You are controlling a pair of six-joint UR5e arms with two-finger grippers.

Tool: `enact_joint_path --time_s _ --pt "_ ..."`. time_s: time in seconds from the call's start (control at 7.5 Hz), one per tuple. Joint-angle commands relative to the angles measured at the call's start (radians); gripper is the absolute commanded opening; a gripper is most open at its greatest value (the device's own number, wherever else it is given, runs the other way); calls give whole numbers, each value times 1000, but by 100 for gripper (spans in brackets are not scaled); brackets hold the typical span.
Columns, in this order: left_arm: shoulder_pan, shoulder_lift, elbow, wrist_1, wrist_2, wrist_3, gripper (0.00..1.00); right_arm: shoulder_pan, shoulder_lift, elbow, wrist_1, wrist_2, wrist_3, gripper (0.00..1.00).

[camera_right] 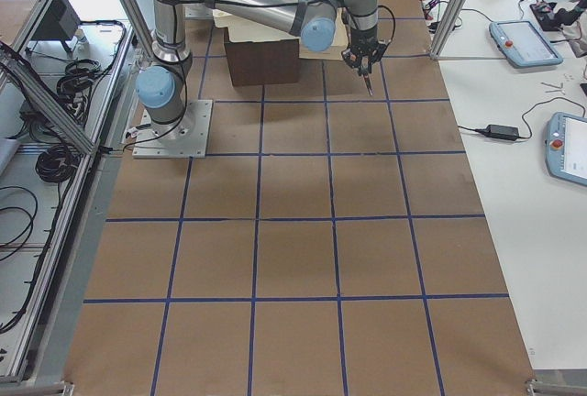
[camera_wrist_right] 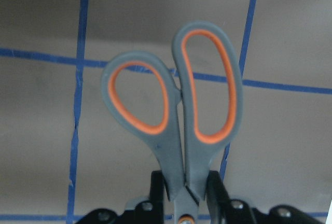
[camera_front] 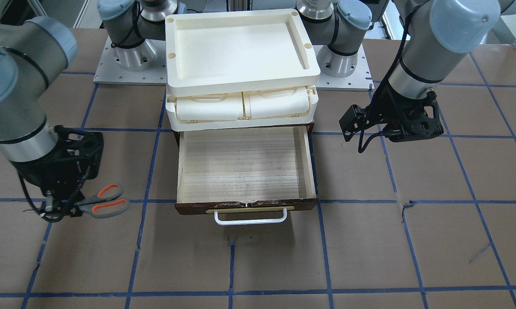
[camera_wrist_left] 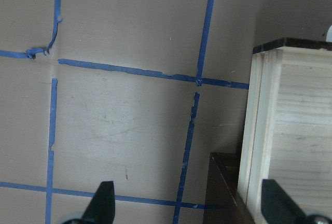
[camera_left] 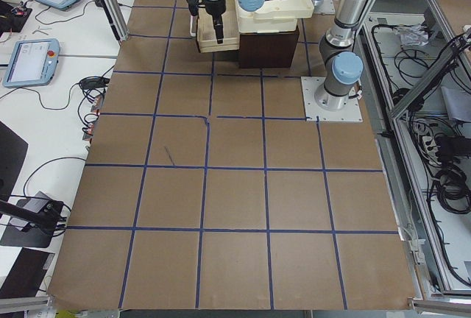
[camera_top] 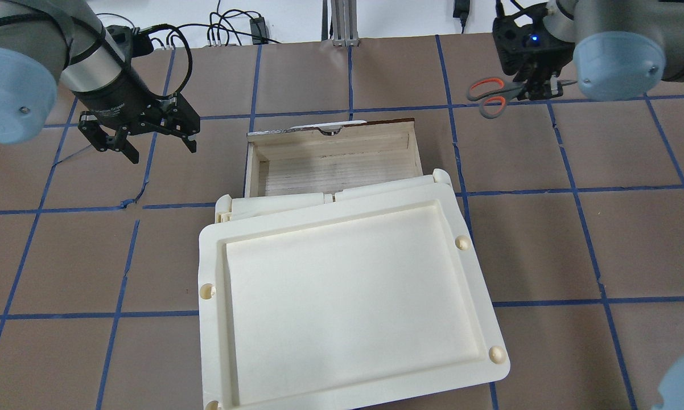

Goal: Put scissors in drawer and close it
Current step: 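Carry the scissors with the right gripper over the open drawer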

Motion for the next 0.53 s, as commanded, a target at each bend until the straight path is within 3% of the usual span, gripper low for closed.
enact_joint_path --time_s 0.0,0.13,0.4 --pt "7 1 0 1 0 18 100 217 -11 -12 32 3 251 2" --pt "9 1 2 1 2 35 100 301 9 -16 31 -9 365 2" --pt "12 1 2 1 2 38 100 346 28 -68 93 6 378 2"
